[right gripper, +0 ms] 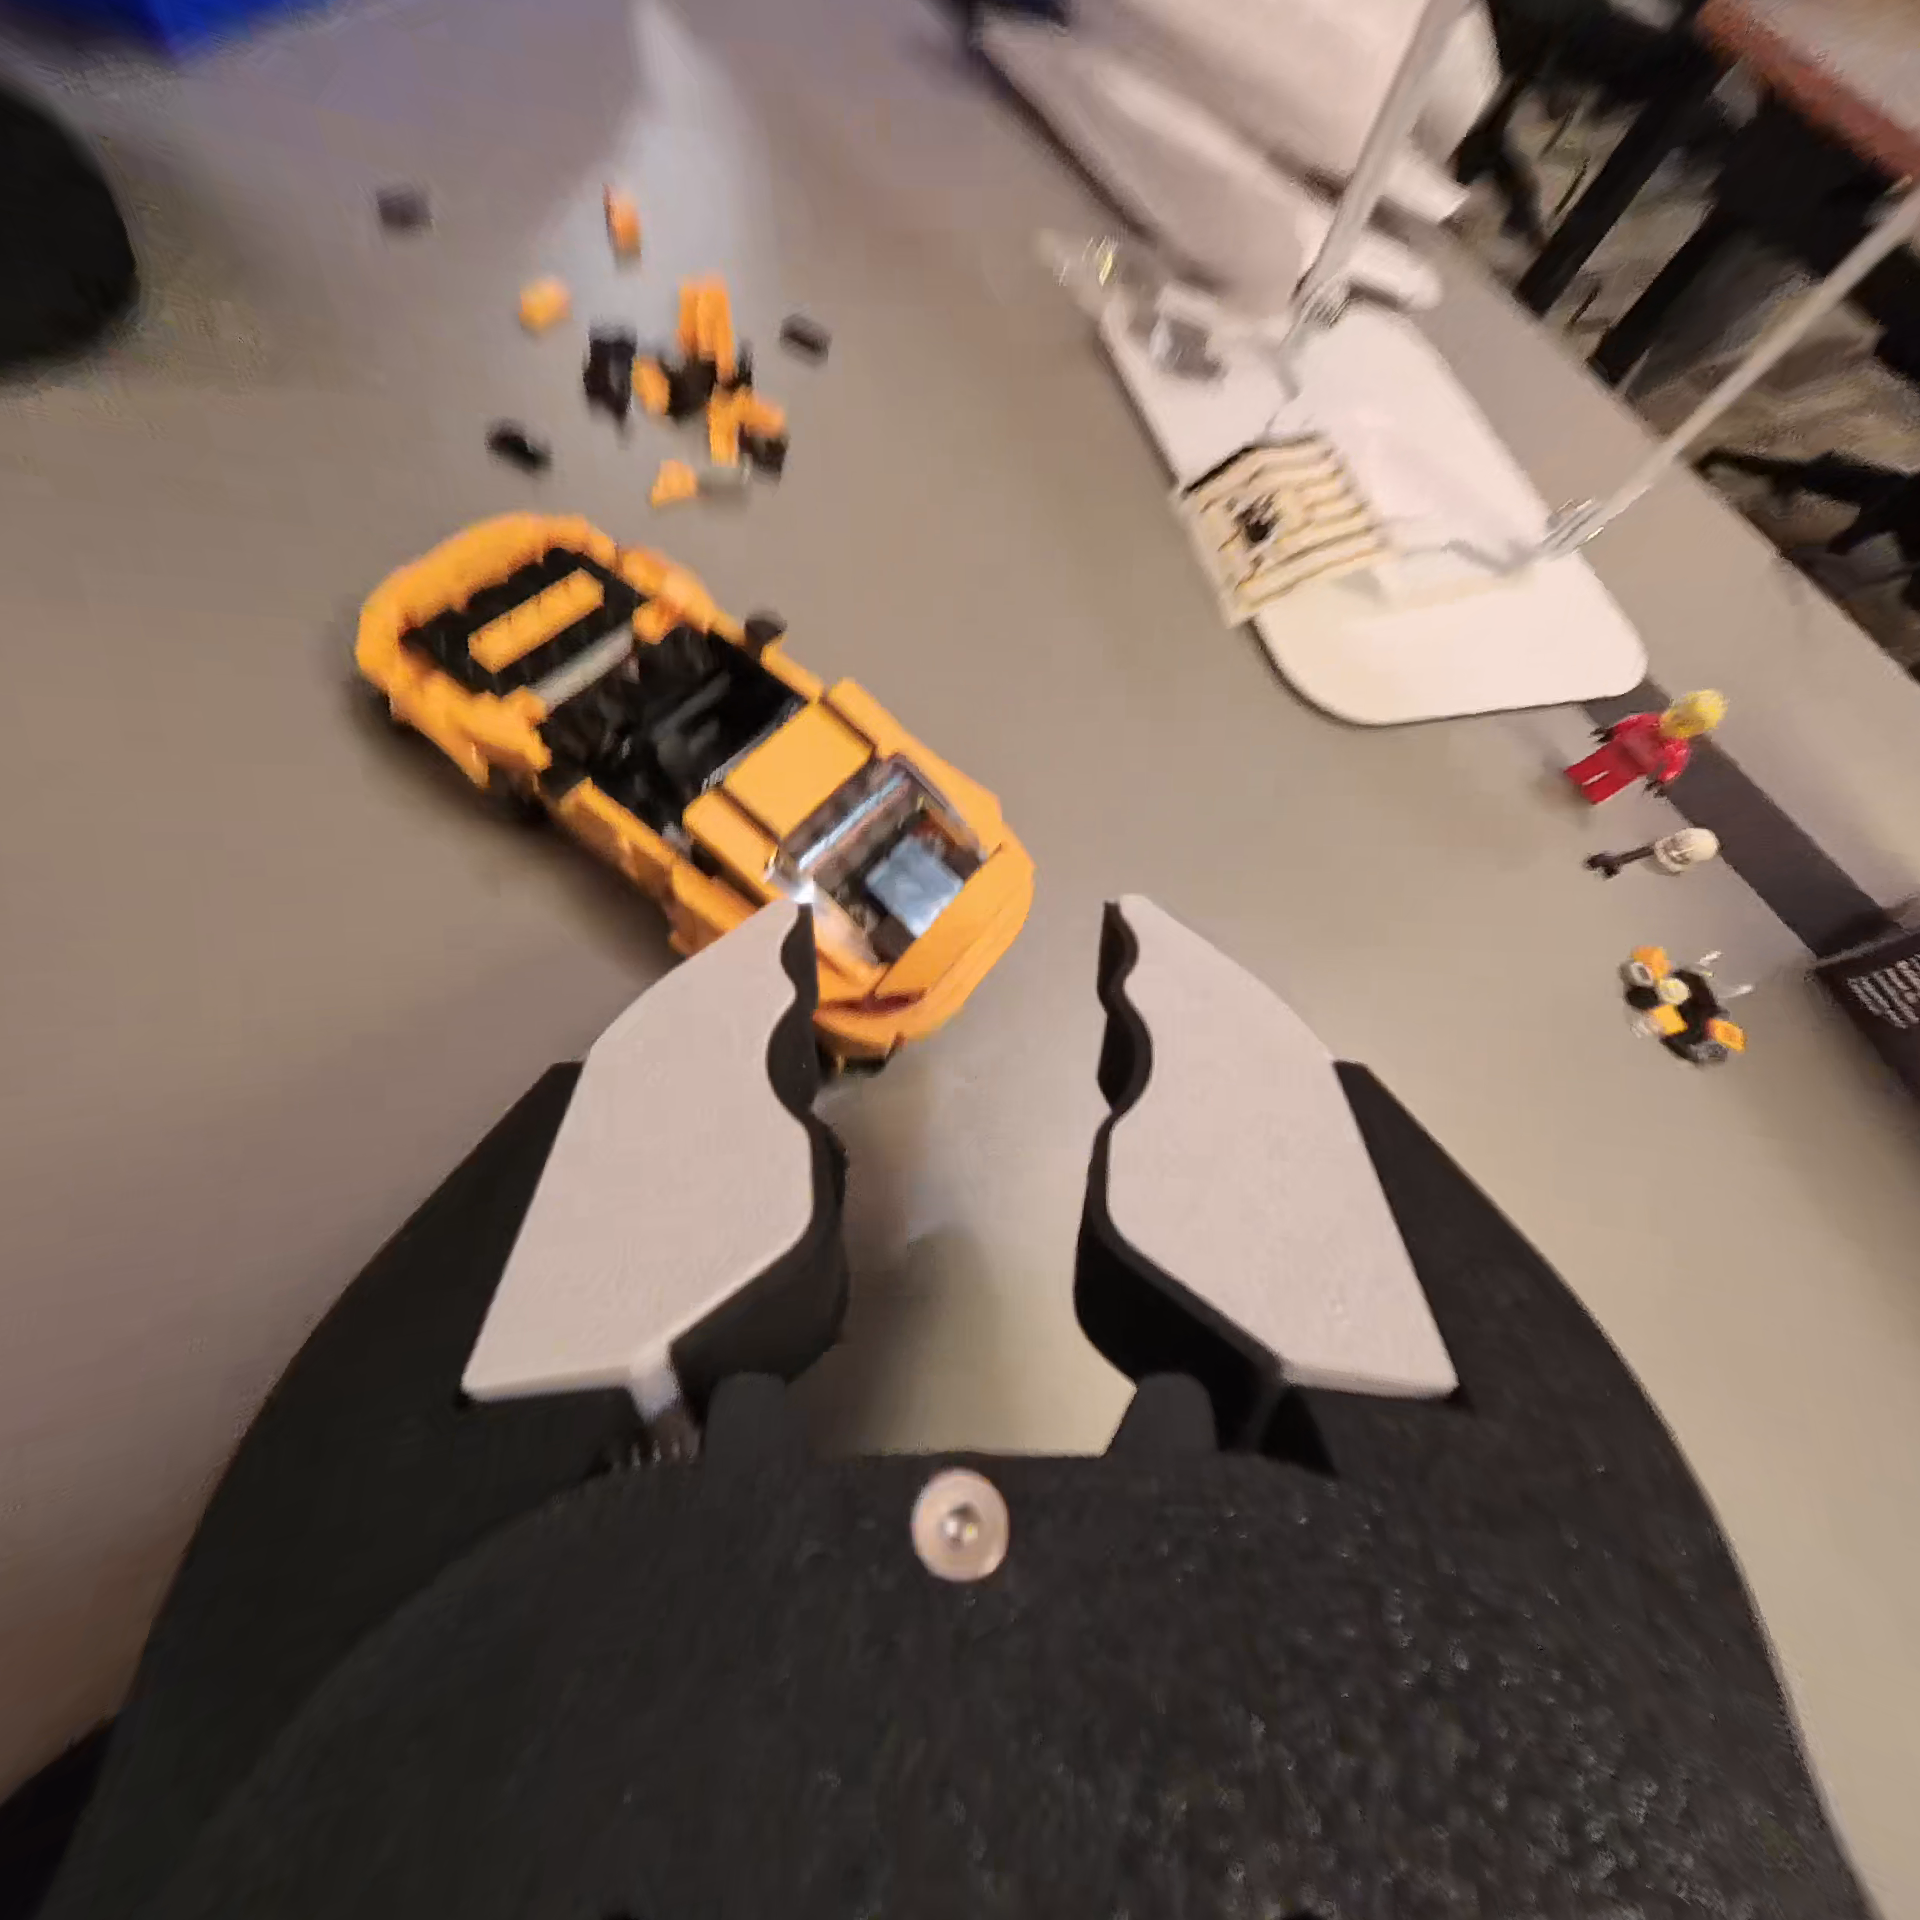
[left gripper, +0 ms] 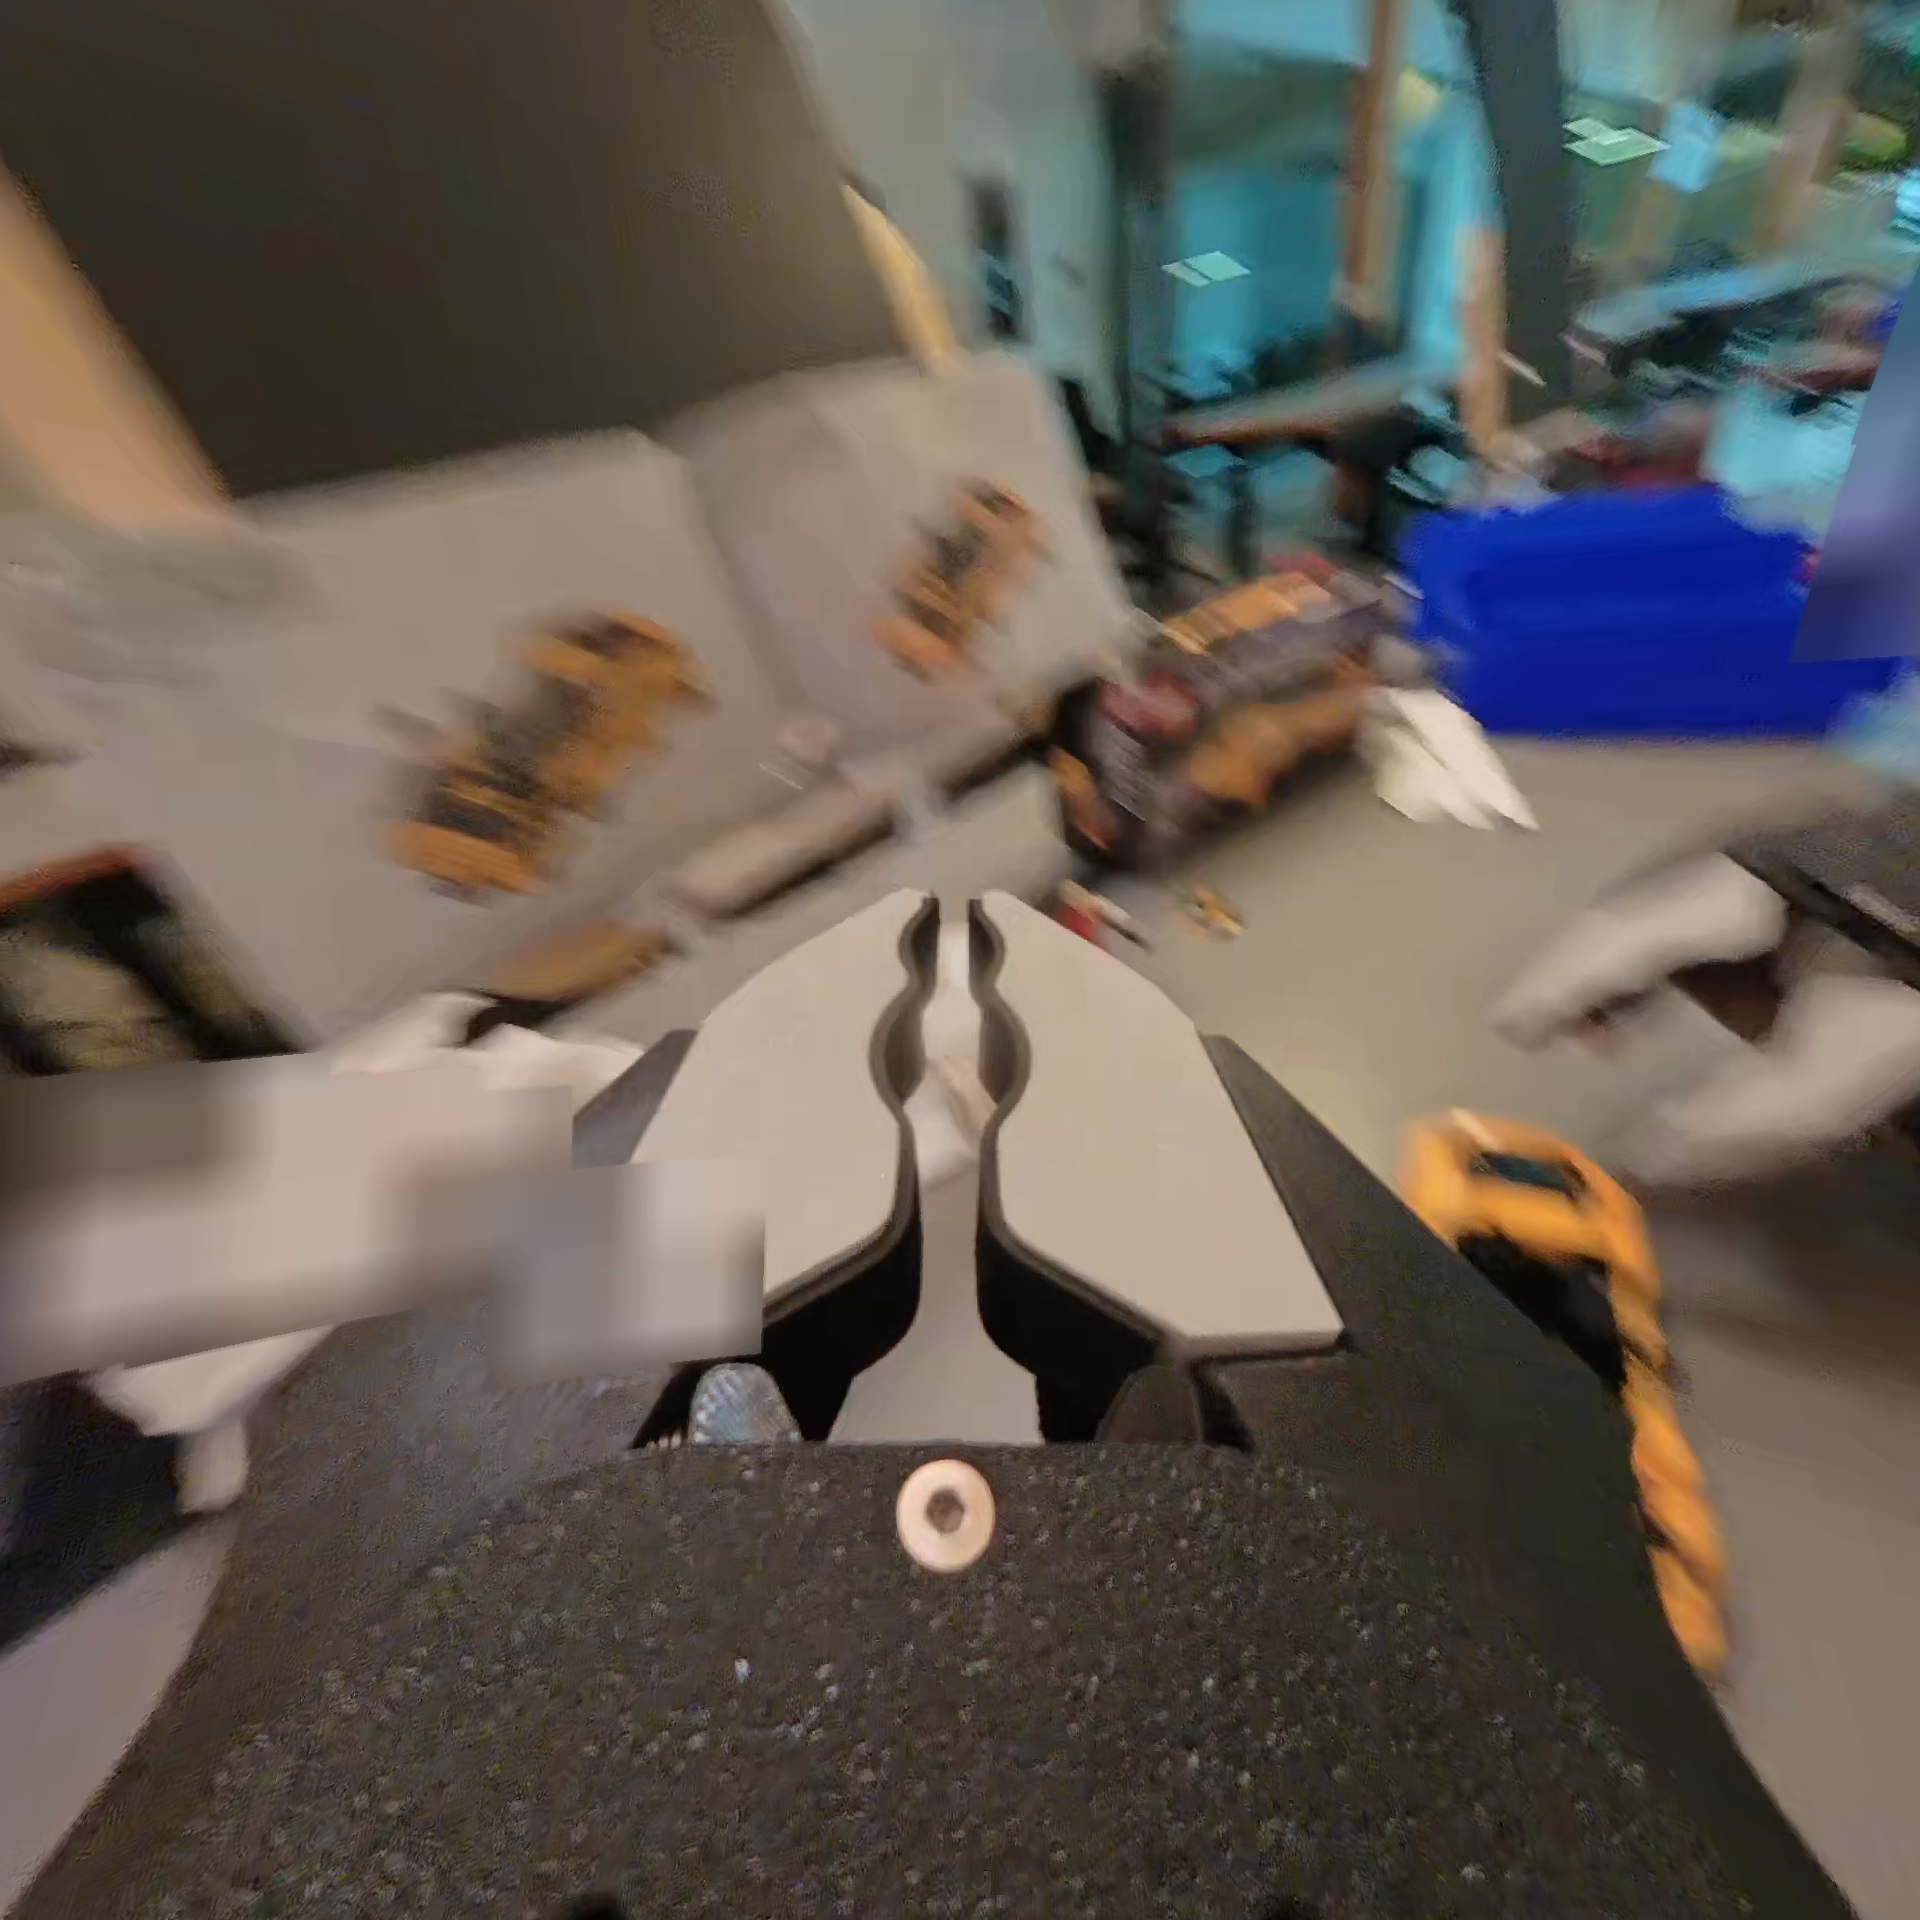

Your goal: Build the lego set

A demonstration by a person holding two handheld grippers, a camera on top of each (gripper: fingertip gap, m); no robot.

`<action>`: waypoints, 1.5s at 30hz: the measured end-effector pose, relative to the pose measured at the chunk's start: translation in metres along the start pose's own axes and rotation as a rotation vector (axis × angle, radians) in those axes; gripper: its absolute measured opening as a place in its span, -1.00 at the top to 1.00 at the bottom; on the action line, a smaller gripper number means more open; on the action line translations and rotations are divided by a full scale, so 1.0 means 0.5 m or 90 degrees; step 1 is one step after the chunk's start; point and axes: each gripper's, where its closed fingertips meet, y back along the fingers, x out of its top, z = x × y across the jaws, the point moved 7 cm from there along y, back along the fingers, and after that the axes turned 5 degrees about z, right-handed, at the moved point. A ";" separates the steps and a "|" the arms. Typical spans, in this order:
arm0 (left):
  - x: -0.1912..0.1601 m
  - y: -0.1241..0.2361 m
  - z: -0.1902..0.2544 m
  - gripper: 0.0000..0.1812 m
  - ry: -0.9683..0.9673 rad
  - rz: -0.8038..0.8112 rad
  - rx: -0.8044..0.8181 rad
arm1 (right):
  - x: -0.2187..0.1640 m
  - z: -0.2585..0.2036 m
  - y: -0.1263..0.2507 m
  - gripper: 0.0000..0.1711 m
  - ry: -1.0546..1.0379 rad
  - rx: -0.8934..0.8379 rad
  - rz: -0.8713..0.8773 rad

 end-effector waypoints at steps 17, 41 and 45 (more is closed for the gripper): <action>0.066 -0.028 -0.204 1.00 -0.040 -0.099 0.174 | 0.041 0.060 0.071 1.00 -0.071 -0.203 0.240; -0.288 0.196 0.094 0.87 0.034 -0.595 0.017 | 0.016 0.077 0.077 1.00 -0.105 -0.231 0.225; -0.299 0.162 0.118 0.87 0.074 -0.544 -0.038 | 0.015 0.078 0.079 1.00 -0.108 -0.231 0.224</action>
